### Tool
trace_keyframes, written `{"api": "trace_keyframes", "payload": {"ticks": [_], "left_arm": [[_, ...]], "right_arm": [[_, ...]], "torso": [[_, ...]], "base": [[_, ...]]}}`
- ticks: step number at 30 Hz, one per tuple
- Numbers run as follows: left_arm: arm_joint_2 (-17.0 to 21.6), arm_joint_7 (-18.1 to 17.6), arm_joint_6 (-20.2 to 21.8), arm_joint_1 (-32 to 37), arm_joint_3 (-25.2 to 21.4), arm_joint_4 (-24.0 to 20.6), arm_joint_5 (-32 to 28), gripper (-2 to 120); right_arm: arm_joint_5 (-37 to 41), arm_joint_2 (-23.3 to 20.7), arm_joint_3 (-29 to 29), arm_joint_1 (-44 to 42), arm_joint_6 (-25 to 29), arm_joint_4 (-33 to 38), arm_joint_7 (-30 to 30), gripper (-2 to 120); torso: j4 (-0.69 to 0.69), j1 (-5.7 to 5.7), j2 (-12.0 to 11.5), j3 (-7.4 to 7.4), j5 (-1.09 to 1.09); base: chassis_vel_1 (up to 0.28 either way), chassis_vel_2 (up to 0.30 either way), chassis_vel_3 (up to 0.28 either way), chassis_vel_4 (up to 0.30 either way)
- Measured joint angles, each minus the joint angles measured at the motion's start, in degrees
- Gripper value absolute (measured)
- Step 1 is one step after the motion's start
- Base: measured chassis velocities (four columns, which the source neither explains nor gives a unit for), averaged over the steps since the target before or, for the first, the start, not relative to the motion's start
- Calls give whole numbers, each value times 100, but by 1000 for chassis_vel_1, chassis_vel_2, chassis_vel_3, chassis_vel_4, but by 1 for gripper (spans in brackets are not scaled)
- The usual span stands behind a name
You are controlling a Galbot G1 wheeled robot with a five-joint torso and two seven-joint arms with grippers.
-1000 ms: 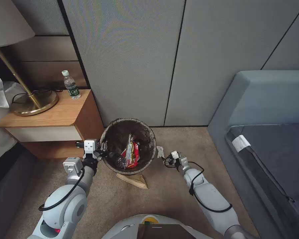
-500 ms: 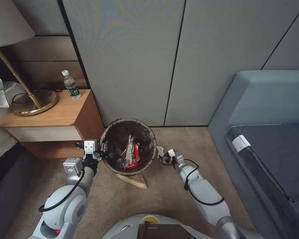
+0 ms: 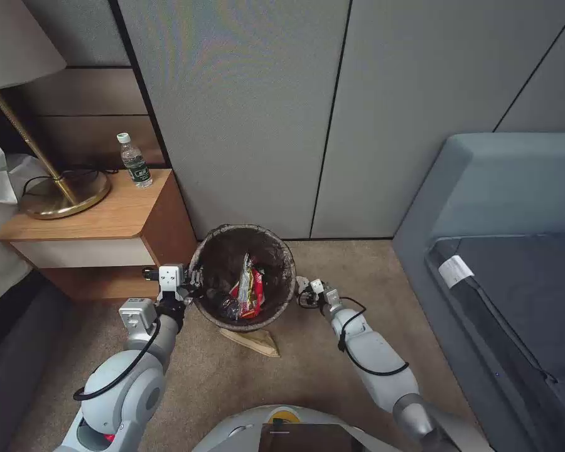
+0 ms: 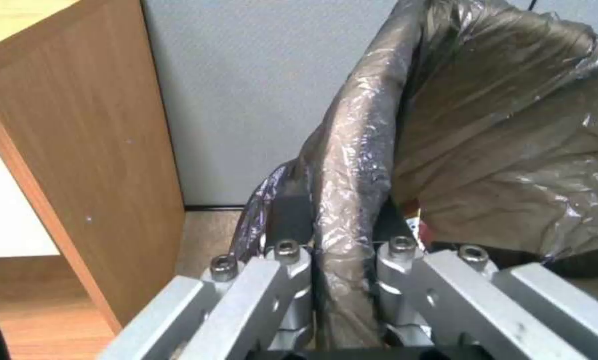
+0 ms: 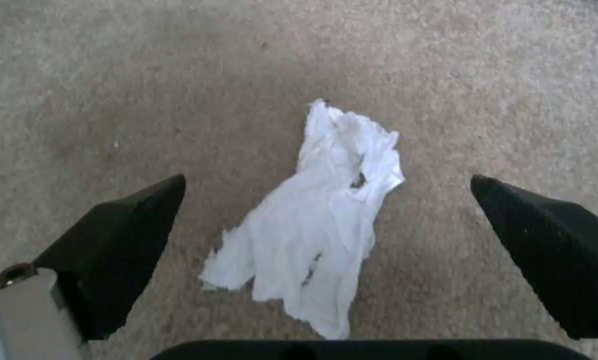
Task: Pick up the trash bin, then pick up the garbage from the floor and place it into the trash bin.
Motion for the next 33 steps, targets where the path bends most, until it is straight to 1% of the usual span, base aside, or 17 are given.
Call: {"api": "trace_keyframes", "payload": {"ticks": [13,16,17,18,21,22,26,27,29,30,31,32,33], "left_arm": [[-12,4,-12,-24,2,30,2,7],[-15,4,-14,-23,5,32,2,7],[-16,4,-14,-22,5,32,3,7],[-16,4,-14,-22,5,32,3,7],[-13,4,-18,-19,6,32,3,7],[-13,4,-18,-19,6,32,3,7],[-11,4,-27,-29,21,41,4,7],[-11,4,-27,-29,21,41,4,7],[-7,4,-28,-34,29,44,5,7],[-4,4,-28,-34,29,44,5,7],[-4,4,-28,-34,29,44,5,7],[2,5,-29,-35,30,43,4,7],[4,5,-29,-35,30,44,3,7]], "right_arm": [[6,56,55,36,12,-163,-35,99],[3,100,81,49,37,-247,-35,85],[3,107,90,54,39,-265,-35,83],[3,107,90,54,39,-265,-35,83],[1,130,135,83,46,-346,-40,69],[1,130,135,83,46,-346,-40,69],[-3,143,172,89,50,-404,-43,49],[-3,143,172,89,50,-404,-43,49],[3,148,181,89,50,-433,-41,39],[12,151,185,89,50,-439,-41,36],[12,151,185,89,50,-439,-41,36],[25,156,191,89,49,-446,-39,29],[30,157,193,89,49,-448,-39,27]], "torso": [[-1,0,0,0,0],[0,0,0,0,1],[0,0,0,0,0],[0,0,0,0,0],[0,0,0,0,1],[0,0,0,0,1],[0,0,0,0,1],[0,0,0,0,1],[0,0,0,0,1],[0,0,0,0,1],[0,0,0,0,1],[0,0,0,0,1],[0,0,0,0,1]], "base": [[0,0,0,0],[0,0,0,0],[0,0,0,0],[0,0,0,0],[0,0,0,0],[0,0,0,0],[0,0,0,0],[0,0,0,0],[0,0,0,0],[0,0,0,0],[0,0,0,0],[0,0,0,0],[0,0,0,0]]}}
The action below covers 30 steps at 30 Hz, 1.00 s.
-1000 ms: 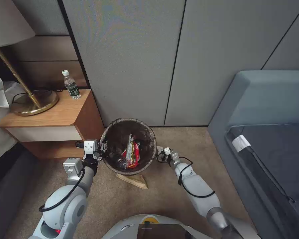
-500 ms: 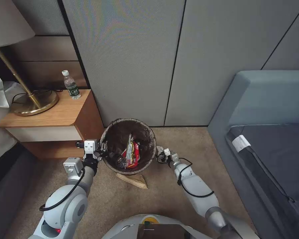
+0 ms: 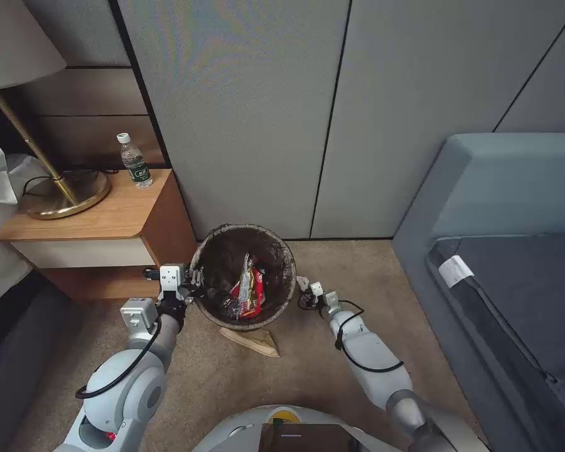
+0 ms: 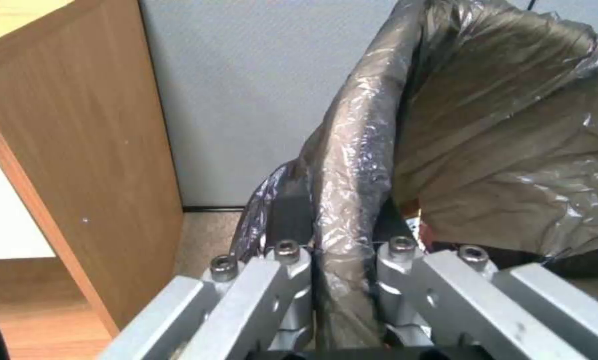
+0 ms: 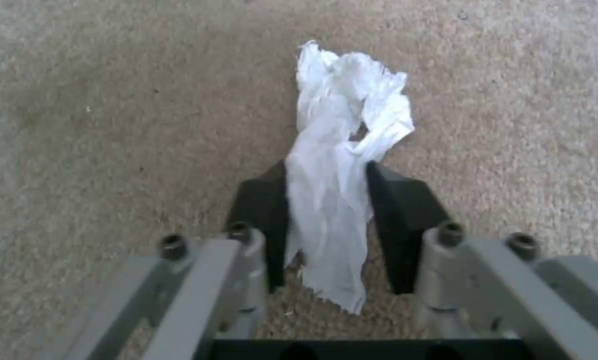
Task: Pick up the trash bin, then pick up the garbage from the floor and place it into the trash bin.
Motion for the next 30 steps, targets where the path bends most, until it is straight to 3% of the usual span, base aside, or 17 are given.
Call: {"api": "trace_keyframes", "payload": {"ticks": [6,22,27,30], "left_arm": [[9,0,0,6,6,0,-3,7],[6,0,-39,8,7,-6,-8,7],[9,-2,-48,7,3,-6,-10,7],[17,-6,-53,3,-10,-6,-16,7]], "right_arm": [[66,1,5,-24,-27,-2,16,0],[126,-34,28,-101,-41,61,75,0],[332,-267,-5,-434,-252,831,247,0],[568,-642,-45,-801,-479,1872,315,0]], "torso": [[0,0,0,0,0],[1,0,0,0,1],[1,0,0,0,2],[-1,0,0,0,-1]], "base": [[0,0,0,0],[0,0,0,0],[0,0,0,0],[0,0,0,0]]}}
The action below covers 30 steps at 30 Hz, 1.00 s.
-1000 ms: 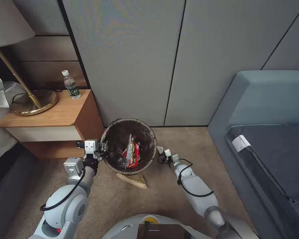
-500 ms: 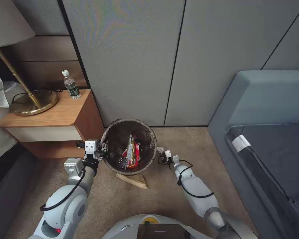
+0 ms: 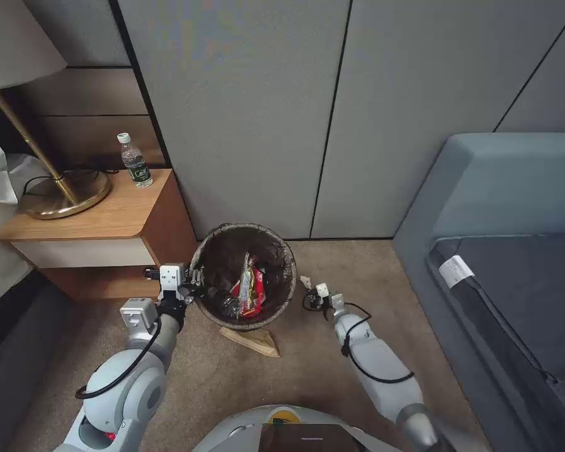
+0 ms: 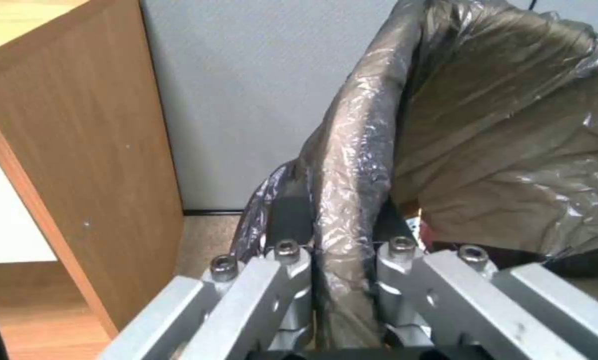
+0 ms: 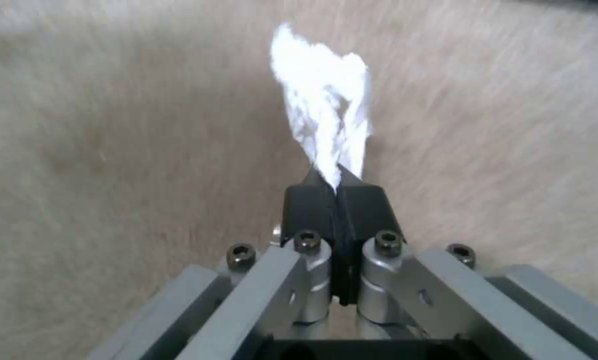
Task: Pick up the trash bin, then pick up the garbage from the floor and place it into the trash bin.
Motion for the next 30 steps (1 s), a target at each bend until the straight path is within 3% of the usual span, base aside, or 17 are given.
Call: {"api": "trace_keyframes", "payload": {"ticks": [1,5,8,21,25,29,30], "left_arm": [[2,0,0,-9,0,0,-2,7],[-3,-2,-1,-23,2,2,-5,7],[-11,-6,-1,-33,10,11,-6,7],[3,-40,-2,-23,-22,17,-25,7],[11,-41,-2,-25,-20,17,-27,7],[18,-43,20,-28,20,37,-27,7],[18,-43,20,-28,20,37,-27,7]], "right_arm": [[128,-174,-7,-128,-99,474,17,0],[339,-401,7,-277,-263,1074,70,0],[679,-684,86,-487,-571,1981,304,0],[975,-1330,556,-1262,-609,3956,569,0],[1190,-1532,654,-1450,-714,4694,702,0],[1782,-2019,922,-1612,-1010,5884,806,0],[1782,-2019,922,-1612,-1010,5884,806,0]], "torso": [[0,0,0,0,3],[0,0,0,0,0],[1,0,0,0,1],[1,0,0,0,2],[1,0,0,-1,1],[1,0,0,0,1],[1,0,0,0,1]], "base": [[0,0,0,0],[0,0,0,0],[0,0,0,0],[0,0,0,0],[0,0,0,0],[0,0,0,0],[0,0,0,0]]}}
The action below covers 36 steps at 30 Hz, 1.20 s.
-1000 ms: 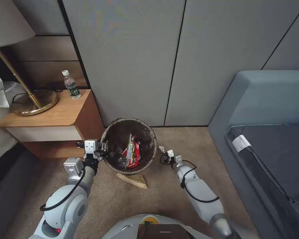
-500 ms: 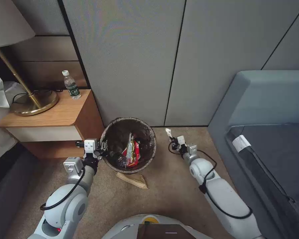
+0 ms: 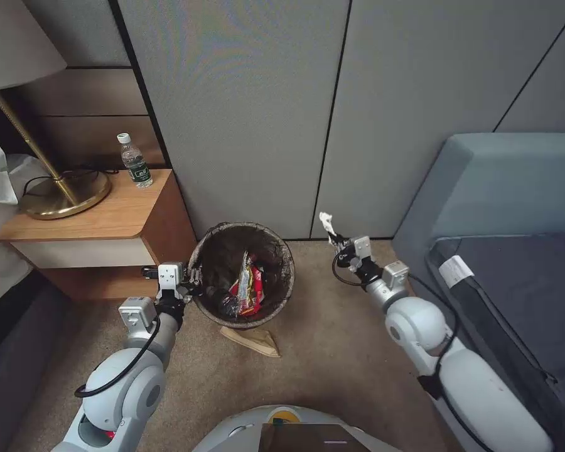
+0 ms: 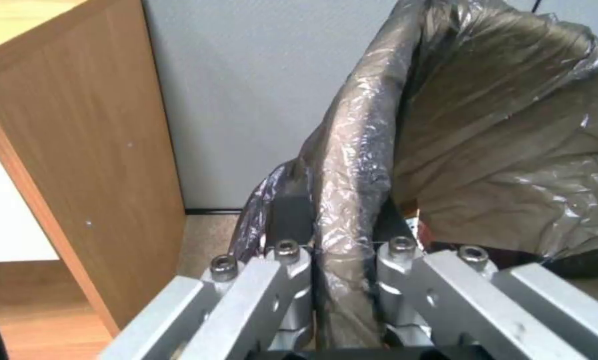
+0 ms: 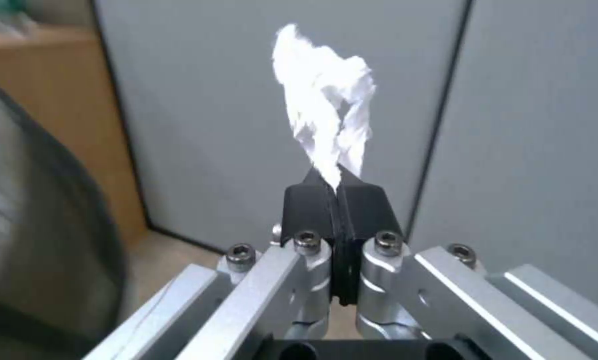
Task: Pick up the trash bin, then pick up the garbage from the floor and place it into the trash bin.
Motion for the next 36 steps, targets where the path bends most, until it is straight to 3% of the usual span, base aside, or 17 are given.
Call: {"api": "trace_keyframes", "payload": {"ticks": [4,12,15,22,27,36], "left_arm": [[2,1,46,-15,68,10,3,7],[38,0,93,-18,79,11,-1,7],[45,0,100,-1,78,-19,-2,7],[42,1,103,0,78,-46,3,7],[40,2,106,23,71,-70,15,7],[23,2,107,41,23,-108,18,7]], "right_arm": [[607,-462,-13,188,-291,722,-108,0],[1185,-851,-414,637,-680,1212,-469,0],[1293,-956,-689,775,-853,1304,-877,0],[1156,-963,-1336,871,-873,1327,-1017,0],[846,-700,-1892,907,-872,1293,-1004,0],[573,-552,-2281,944,-881,1221,-904,-1]], "torso": [[0,0,0,0,0],[1,0,0,0,0],[0,0,0,0,0],[0,0,0,0,0],[0,0,0,0,-1],[0,0,0,0,-1]], "base": [[0,0,0,0],[0,0,0,0],[0,0,0,0],[0,0,0,0],[0,0,0,0],[0,0,0,0]]}}
